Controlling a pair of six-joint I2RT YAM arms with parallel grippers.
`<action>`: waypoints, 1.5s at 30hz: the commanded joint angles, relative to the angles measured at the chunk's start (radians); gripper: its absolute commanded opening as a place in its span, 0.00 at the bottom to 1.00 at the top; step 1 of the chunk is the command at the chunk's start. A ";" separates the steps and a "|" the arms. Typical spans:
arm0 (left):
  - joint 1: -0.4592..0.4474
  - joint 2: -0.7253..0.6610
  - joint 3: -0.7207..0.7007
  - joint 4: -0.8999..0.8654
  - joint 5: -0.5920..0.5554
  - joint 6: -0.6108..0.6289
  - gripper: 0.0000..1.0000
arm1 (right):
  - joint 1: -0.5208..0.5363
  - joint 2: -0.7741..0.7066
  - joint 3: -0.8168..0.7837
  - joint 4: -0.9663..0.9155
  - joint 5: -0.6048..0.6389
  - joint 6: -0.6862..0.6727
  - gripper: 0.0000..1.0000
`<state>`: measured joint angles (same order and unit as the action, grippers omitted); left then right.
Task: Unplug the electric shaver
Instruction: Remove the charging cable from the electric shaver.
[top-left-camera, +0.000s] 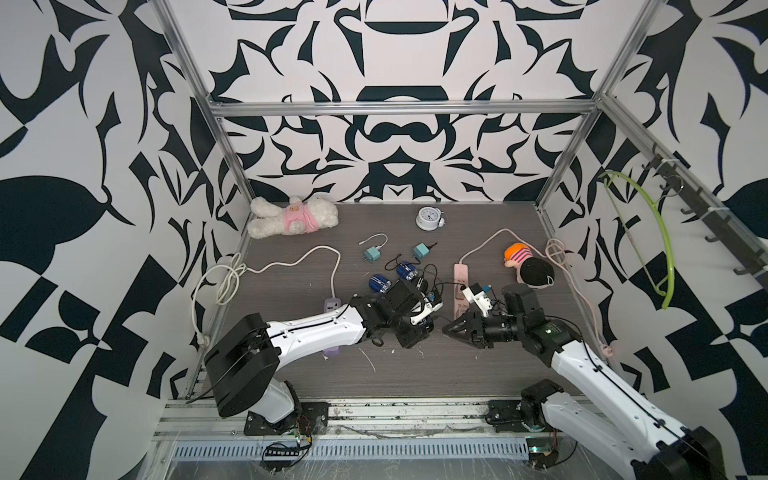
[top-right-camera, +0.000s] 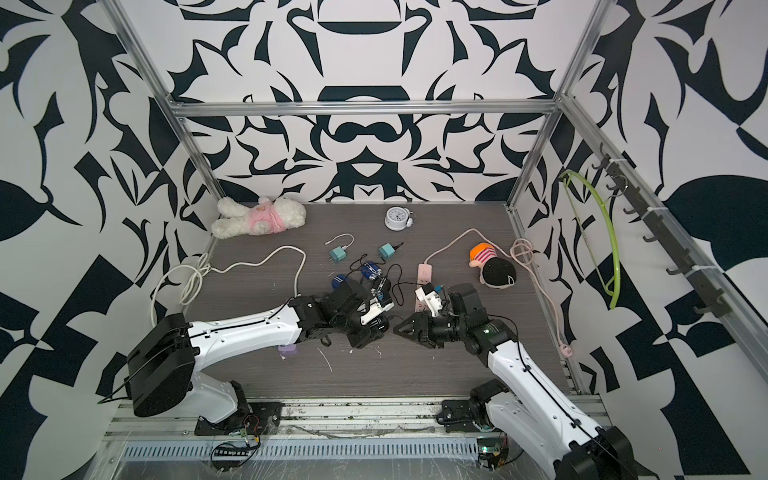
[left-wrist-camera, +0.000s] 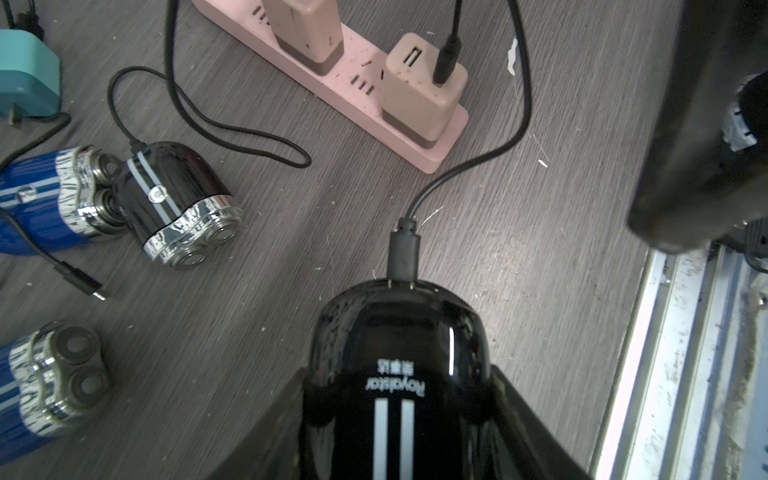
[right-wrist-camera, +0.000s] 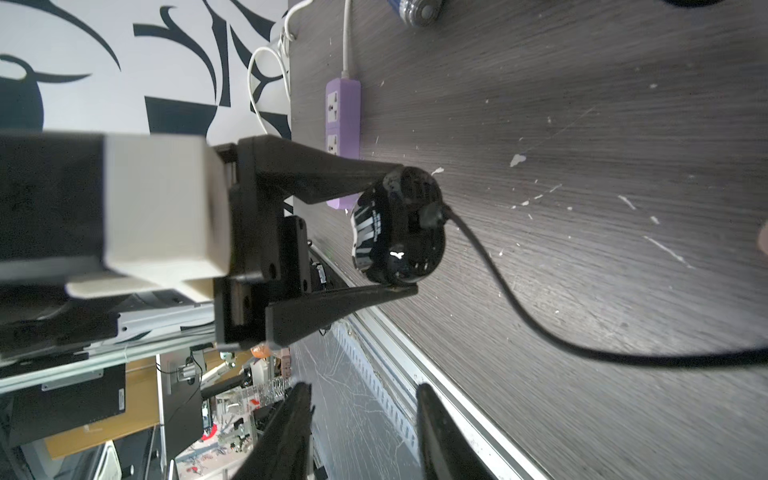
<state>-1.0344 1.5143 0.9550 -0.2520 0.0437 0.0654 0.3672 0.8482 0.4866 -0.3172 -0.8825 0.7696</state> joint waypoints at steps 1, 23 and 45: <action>-0.003 -0.002 0.027 -0.003 0.017 -0.016 0.38 | 0.001 0.004 -0.029 0.144 0.036 0.072 0.43; -0.009 -0.020 0.029 0.004 0.030 -0.033 0.40 | 0.001 0.149 -0.067 0.425 0.086 0.184 0.43; -0.016 -0.039 0.036 -0.004 0.014 -0.036 0.41 | 0.007 0.222 -0.080 0.562 0.094 0.243 0.22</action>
<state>-1.0447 1.5059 0.9596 -0.2665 0.0494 0.0292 0.3683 1.0664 0.3988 0.2012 -0.7876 1.0206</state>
